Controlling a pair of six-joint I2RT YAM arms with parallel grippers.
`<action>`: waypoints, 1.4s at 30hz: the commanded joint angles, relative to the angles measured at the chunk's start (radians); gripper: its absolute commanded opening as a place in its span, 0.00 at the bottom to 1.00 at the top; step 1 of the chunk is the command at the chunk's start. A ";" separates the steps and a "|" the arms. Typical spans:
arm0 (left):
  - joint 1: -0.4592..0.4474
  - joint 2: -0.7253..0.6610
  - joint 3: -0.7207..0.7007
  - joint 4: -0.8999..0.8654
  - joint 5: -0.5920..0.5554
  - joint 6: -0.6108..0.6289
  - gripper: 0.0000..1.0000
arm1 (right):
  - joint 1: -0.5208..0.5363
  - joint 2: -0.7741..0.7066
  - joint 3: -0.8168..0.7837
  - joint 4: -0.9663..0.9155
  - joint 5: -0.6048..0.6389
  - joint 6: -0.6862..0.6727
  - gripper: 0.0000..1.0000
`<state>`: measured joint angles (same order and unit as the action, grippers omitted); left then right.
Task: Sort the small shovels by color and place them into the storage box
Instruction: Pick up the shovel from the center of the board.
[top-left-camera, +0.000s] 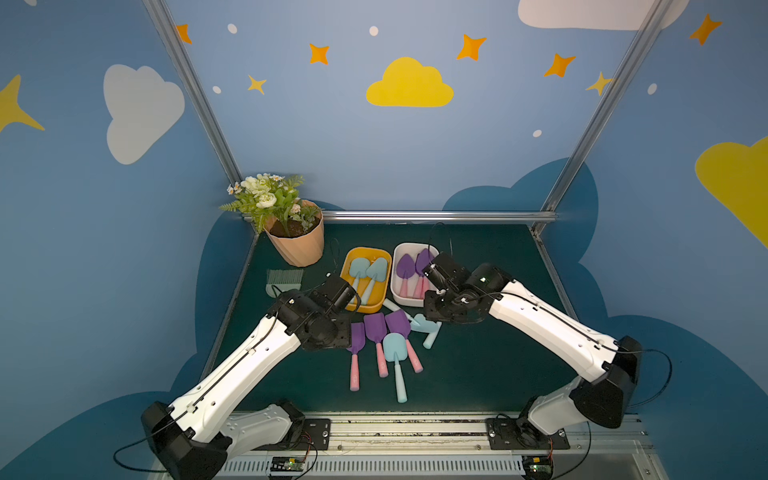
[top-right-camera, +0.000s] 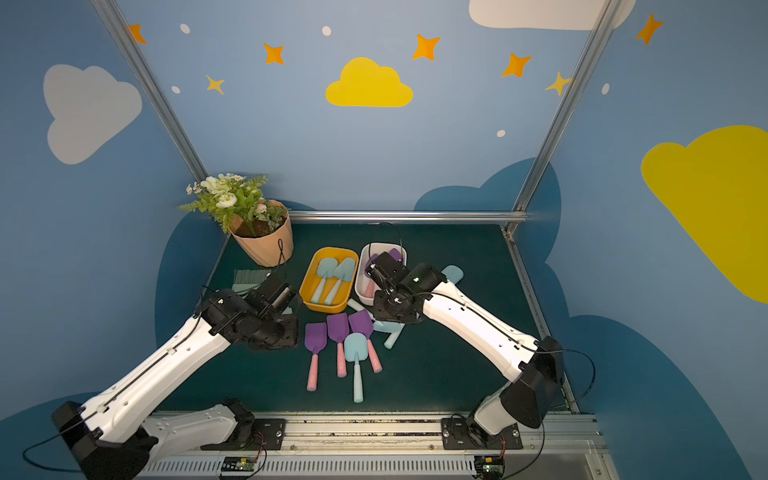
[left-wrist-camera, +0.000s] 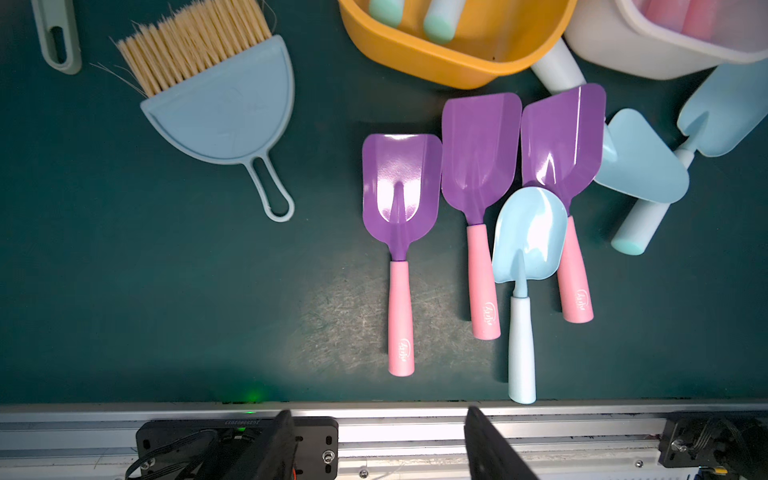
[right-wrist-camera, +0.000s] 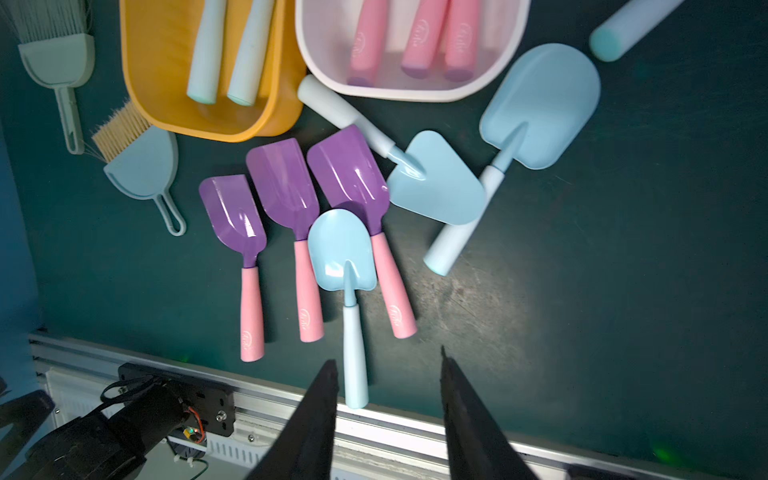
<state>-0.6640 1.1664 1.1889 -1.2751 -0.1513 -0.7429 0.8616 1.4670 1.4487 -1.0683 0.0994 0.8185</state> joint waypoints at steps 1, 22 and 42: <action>-0.050 0.029 -0.034 -0.001 -0.012 -0.096 0.58 | -0.012 -0.094 -0.055 0.002 0.062 0.012 0.42; -0.151 0.229 -0.269 0.237 0.125 -0.142 0.65 | -0.062 -0.405 -0.305 0.017 0.110 0.014 0.43; -0.144 0.391 -0.336 0.359 0.144 -0.081 0.57 | -0.073 -0.395 -0.327 0.022 0.098 -0.004 0.43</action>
<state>-0.8135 1.5517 0.8551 -0.9249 -0.0139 -0.8459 0.7933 1.0782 1.1385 -1.0554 0.1978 0.8242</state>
